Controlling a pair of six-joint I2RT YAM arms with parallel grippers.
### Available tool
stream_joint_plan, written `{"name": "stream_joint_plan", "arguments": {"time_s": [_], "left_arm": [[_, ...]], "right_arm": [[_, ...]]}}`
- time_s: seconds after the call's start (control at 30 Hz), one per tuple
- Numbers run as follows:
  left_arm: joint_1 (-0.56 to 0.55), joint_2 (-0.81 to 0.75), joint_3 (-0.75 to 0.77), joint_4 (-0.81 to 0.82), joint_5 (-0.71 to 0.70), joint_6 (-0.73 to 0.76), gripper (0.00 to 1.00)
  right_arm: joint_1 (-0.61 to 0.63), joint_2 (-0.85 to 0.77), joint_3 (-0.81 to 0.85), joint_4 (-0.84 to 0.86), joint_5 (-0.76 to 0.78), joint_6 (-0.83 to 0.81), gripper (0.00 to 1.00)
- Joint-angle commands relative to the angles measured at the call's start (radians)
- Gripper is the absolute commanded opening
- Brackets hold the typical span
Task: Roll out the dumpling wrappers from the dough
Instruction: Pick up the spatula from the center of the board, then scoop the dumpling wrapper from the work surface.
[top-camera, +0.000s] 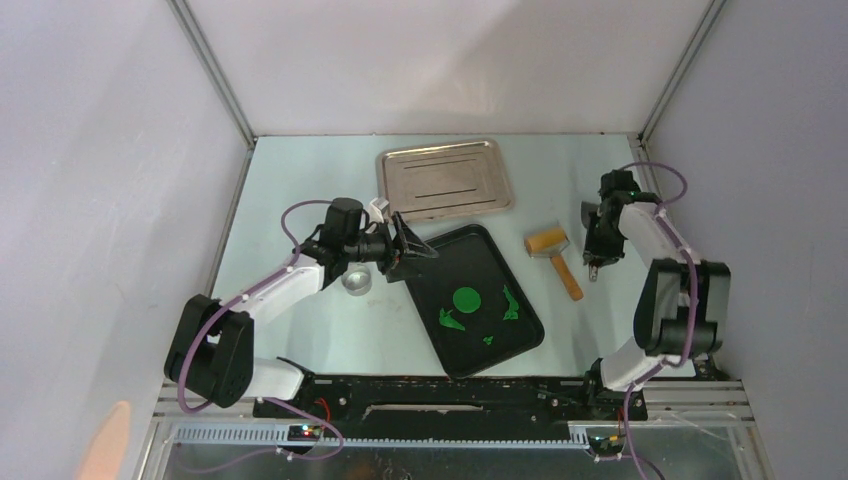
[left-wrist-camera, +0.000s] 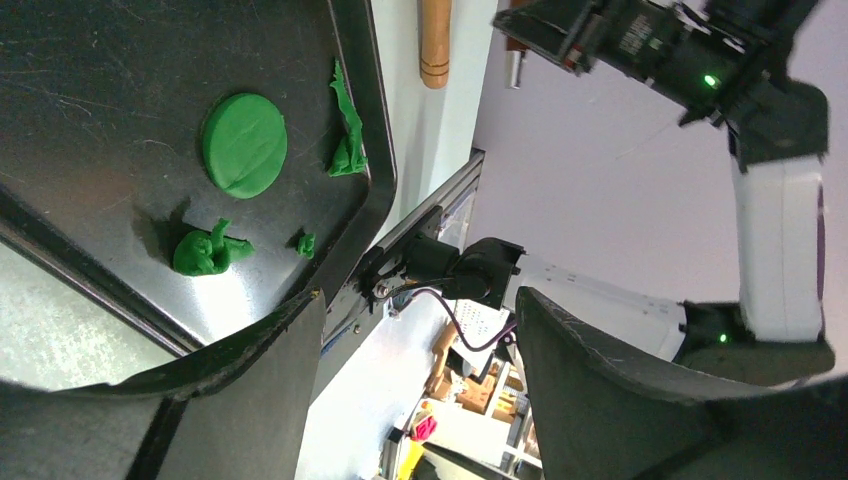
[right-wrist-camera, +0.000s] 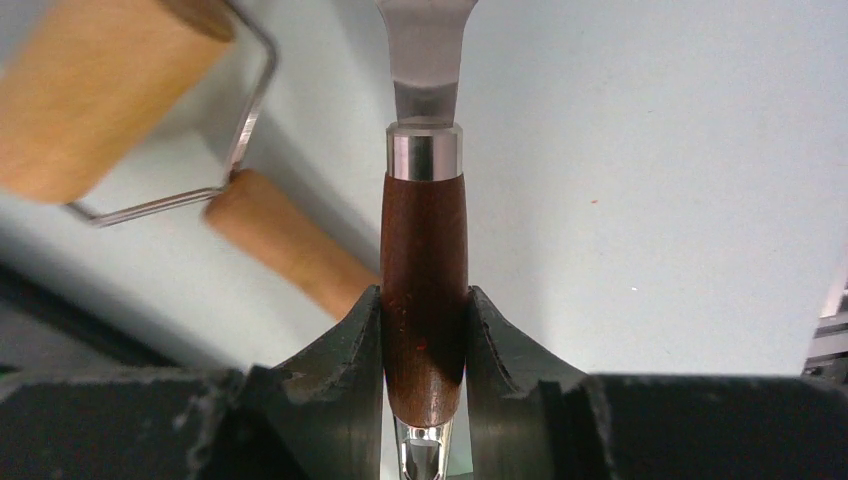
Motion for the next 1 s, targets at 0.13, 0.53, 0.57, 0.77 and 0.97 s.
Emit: {"name": "stream_joint_plan", "arguments": {"time_s": [0.13,0.53,0.57,0.77,0.97], "left_arm": [[0.024,-0.038,0.023,-0.022,0.03,0.039,0.72],[0.113,-0.046,0.212,-0.531,-0.328,0.409,0.73],[0.114,-0.036,0.211,-0.534,-0.356,0.419,0.73],[0.113,0.046,0.179,-0.468,-0.392,0.397,0.72],[0.108,0.122,0.193,-0.417,-0.41,0.412,0.72]], "right_arm": [[0.133,-0.285,0.108,-0.08,0.013,0.025,0.0],[0.613,-0.272,0.23,-0.538,-0.057,0.094,0.0],[0.647,-0.269,0.231,-0.567,-0.057,0.106,0.0],[0.833,-0.234,0.23,-0.695,-0.11,0.179,0.0],[0.906,-0.203,0.211,-0.744,-0.173,0.252,0.0]]}}
